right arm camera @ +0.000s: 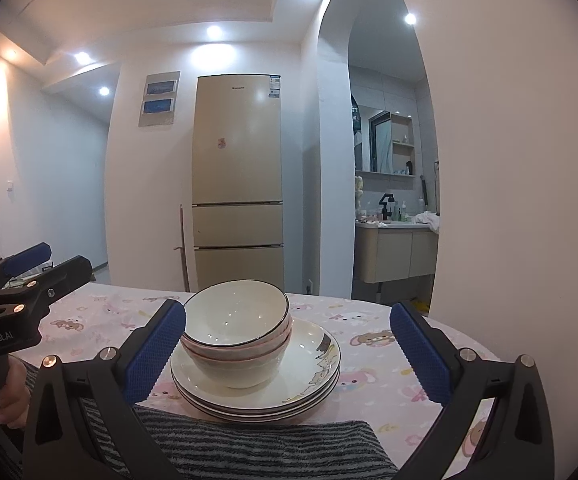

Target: Organize plates and bowls

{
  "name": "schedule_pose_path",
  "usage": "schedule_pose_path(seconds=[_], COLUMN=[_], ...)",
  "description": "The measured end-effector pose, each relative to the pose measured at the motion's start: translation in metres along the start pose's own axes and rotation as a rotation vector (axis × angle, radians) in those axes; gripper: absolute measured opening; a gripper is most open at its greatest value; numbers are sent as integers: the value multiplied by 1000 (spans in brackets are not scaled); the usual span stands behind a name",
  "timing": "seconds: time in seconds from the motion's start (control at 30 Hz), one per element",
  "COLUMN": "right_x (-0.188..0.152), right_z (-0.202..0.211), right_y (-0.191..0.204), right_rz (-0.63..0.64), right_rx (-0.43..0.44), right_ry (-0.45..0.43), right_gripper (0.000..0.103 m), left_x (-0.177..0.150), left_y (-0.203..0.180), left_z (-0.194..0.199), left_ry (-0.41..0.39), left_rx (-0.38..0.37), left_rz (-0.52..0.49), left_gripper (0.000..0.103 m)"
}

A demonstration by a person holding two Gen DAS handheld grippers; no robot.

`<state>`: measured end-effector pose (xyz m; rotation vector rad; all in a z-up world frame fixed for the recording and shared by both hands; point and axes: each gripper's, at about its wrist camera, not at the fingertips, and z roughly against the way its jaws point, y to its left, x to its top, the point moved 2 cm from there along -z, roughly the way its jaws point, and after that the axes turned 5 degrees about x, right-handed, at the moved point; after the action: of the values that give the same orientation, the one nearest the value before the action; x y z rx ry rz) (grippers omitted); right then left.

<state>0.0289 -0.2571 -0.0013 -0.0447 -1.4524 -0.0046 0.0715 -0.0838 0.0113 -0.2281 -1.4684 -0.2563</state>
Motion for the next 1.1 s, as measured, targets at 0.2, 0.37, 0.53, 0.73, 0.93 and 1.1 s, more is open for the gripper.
schedule_pose_path(seconds=[0.2, 0.37, 0.53, 0.73, 0.93, 1.1], right_x=[0, 0, 1, 0, 1, 1], right_z=[0, 0, -1, -1, 0, 0], right_y=[3, 5, 4, 4, 2, 2], right_rz=[12, 4, 4, -1, -5, -4], right_rx=[-3, 1, -1, -1, -5, -5], right_ry=[1, 14, 9, 12, 6, 5], right_gripper=[103, 103, 103, 103, 103, 103], left_x=[0, -1, -1, 0, 0, -1], left_y=[0, -4, -4, -6, -7, -8], left_z=[0, 1, 1, 0, 0, -1], left_ry=[3, 4, 7, 14, 13, 10], left_rx=[-8, -14, -14, -16, -13, -11], left_rz=[-2, -14, -10, -10, -10, -10], left_gripper=[103, 103, 103, 103, 103, 103])
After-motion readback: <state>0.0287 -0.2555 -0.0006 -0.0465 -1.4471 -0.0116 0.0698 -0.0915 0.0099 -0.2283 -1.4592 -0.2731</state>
